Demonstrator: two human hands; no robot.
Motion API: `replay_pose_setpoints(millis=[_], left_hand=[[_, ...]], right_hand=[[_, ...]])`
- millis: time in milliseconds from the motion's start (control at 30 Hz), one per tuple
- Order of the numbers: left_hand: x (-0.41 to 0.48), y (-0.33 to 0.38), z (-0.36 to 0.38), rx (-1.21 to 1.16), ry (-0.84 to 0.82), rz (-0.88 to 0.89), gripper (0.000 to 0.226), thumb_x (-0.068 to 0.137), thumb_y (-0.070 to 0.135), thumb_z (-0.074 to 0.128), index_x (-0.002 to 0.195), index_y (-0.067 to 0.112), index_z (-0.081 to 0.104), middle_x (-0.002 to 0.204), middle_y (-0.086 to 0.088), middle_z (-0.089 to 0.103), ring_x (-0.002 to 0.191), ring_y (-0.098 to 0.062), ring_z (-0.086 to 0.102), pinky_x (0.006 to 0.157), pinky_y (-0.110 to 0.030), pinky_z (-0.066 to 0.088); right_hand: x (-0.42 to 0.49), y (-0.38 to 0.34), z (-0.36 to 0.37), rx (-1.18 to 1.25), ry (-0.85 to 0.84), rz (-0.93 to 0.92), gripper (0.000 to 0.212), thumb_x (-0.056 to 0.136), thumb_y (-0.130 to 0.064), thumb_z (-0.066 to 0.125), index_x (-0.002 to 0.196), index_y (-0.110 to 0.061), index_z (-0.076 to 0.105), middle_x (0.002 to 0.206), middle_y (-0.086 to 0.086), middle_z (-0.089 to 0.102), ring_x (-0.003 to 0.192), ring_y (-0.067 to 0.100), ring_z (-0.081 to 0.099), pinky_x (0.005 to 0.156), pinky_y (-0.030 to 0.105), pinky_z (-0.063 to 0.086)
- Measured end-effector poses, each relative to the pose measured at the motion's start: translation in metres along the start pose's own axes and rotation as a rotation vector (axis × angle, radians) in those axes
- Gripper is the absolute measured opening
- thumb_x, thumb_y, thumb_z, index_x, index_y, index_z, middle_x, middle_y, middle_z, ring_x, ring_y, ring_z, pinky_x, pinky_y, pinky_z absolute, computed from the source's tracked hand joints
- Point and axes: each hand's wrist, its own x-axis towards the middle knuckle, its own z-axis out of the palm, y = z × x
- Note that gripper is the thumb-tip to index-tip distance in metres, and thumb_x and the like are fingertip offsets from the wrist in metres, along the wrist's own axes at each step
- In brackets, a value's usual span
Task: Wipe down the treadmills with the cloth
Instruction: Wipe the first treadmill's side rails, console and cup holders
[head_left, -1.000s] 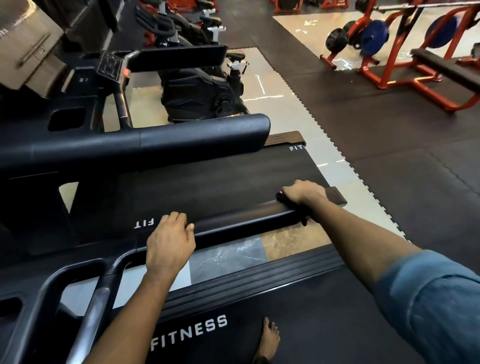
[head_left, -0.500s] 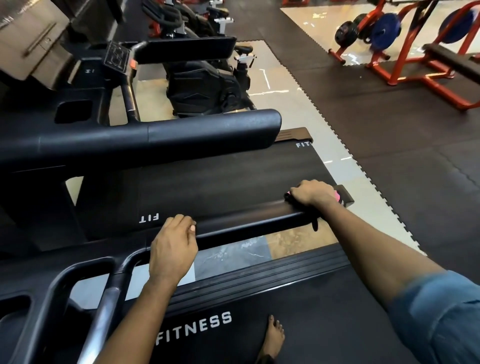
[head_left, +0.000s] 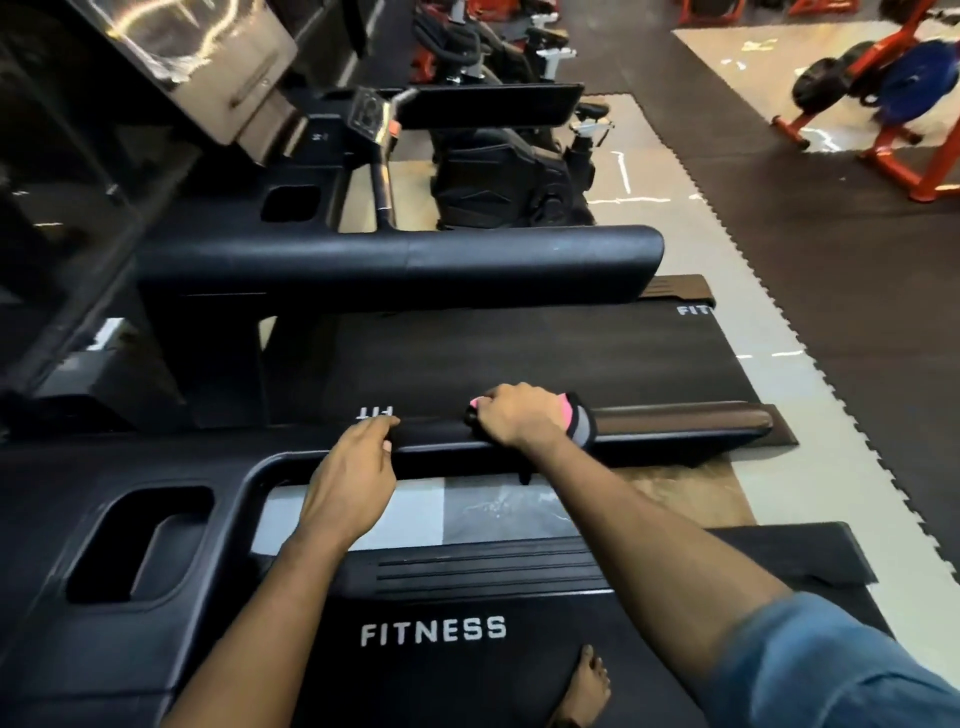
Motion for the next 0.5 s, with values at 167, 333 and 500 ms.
replay_pose_setpoints(millis=[167, 333, 500], left_hand=[[-0.029, -0.039, -0.045, 0.109, 0.050, -0.174, 0.039, 0.102, 0.008, 0.042, 0.139, 0.011, 0.053, 0.140, -0.009, 0.055, 0.129, -0.029, 0.051, 0.105, -0.041, 0.042], [-0.052, -0.072, -0.087, 0.183, 0.056, -0.340, 0.042, 0.097, 0.006, 0.042, 0.137, 0.009, 0.053, 0.137, -0.016, 0.057, 0.125, -0.035, 0.054, 0.102, -0.045, 0.045], [-0.081, -0.095, -0.115, 0.198, 0.037, -0.392, 0.042, 0.096, 0.006, 0.045, 0.137, 0.010, 0.055, 0.142, -0.013, 0.056, 0.127, -0.033, 0.053, 0.104, -0.043, 0.043]], right_hand=[[-0.014, -0.079, 0.037, 0.017, 0.121, -0.183, 0.041, 0.101, -0.040, 0.035, 0.109, -0.022, 0.071, 0.109, 0.012, 0.073, 0.103, 0.036, 0.067, 0.075, 0.037, 0.038], [-0.052, -0.143, 0.058, 0.450, 0.159, -0.324, 0.036, 0.099, -0.037, 0.037, 0.105, -0.022, 0.069, 0.100, 0.010, 0.074, 0.094, 0.030, 0.065, 0.081, 0.039, 0.045], [-0.065, -0.168, 0.026, 1.444, 0.015, -0.246, 0.012, 0.095, -0.021, 0.060, 0.093, -0.018, 0.071, 0.088, -0.005, 0.066, 0.072, -0.003, 0.057, 0.078, 0.023, 0.044]])
